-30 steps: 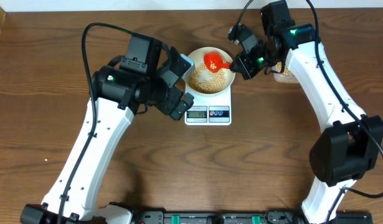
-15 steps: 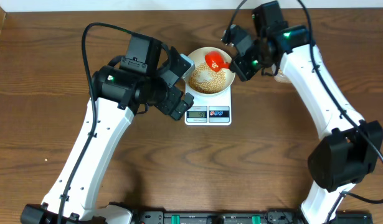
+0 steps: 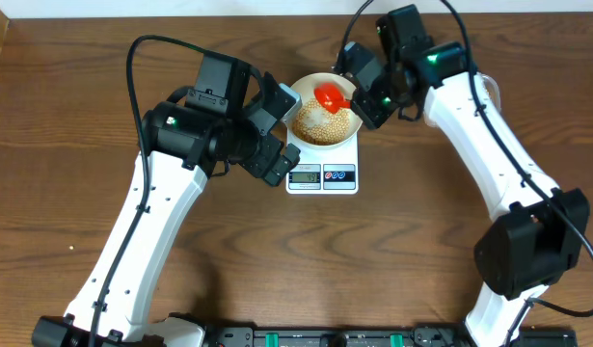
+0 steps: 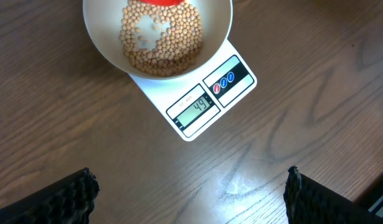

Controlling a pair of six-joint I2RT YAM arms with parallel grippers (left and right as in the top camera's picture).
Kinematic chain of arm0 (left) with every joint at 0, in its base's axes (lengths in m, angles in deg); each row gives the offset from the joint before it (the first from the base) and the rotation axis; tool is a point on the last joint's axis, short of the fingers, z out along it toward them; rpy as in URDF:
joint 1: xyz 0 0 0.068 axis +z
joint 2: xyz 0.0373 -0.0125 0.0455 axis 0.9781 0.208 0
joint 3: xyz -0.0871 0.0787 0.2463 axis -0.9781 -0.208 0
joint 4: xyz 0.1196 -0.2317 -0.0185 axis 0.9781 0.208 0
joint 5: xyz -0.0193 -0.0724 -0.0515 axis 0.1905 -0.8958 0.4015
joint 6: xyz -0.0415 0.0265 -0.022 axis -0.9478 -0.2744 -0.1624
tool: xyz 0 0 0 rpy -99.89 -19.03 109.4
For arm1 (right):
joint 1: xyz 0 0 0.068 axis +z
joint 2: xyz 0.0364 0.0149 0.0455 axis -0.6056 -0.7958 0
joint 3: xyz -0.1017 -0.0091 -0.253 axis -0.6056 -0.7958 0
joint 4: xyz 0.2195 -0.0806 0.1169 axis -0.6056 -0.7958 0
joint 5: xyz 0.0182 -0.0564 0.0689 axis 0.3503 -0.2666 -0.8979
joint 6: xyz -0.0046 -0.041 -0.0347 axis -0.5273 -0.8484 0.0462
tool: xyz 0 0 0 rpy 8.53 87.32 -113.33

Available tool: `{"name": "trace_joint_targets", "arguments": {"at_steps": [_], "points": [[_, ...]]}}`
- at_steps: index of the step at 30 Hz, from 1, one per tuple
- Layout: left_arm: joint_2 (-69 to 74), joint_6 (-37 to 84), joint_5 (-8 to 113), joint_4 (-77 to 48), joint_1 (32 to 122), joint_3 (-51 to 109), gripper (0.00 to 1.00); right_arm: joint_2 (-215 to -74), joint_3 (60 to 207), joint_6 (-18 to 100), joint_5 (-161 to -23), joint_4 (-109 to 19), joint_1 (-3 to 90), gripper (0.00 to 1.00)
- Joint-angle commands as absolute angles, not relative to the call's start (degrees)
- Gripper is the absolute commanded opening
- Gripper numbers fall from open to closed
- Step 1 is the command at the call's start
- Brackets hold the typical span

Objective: Scoop item into bowl and weigh 50g on scale
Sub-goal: 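Hold the red scoop over the bowl and tip it again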

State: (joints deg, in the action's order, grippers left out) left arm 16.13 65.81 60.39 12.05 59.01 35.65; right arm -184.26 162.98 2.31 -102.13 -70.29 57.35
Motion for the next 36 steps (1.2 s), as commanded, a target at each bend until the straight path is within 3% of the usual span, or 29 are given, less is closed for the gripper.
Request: {"name": "trace_joint_targets", "arguments": {"at_steps": [1,8,36], "points": [[16.5,65.7,59.9,12.2,58.9,36.6,0.98,-182.4,164.3,2.1,-111.7,-70.2,54.4,0.01],[16.5,65.7,59.9,12.2,58.9,36.6,0.98,-182.4,164.3,3.6,-121.9,-70.1,49.9,0.01],[16.5,65.7,59.9,12.2,58.9,36.6,0.98,-182.4,164.3,4.4,-125.8,-70.3,46.8,0.01]]}}
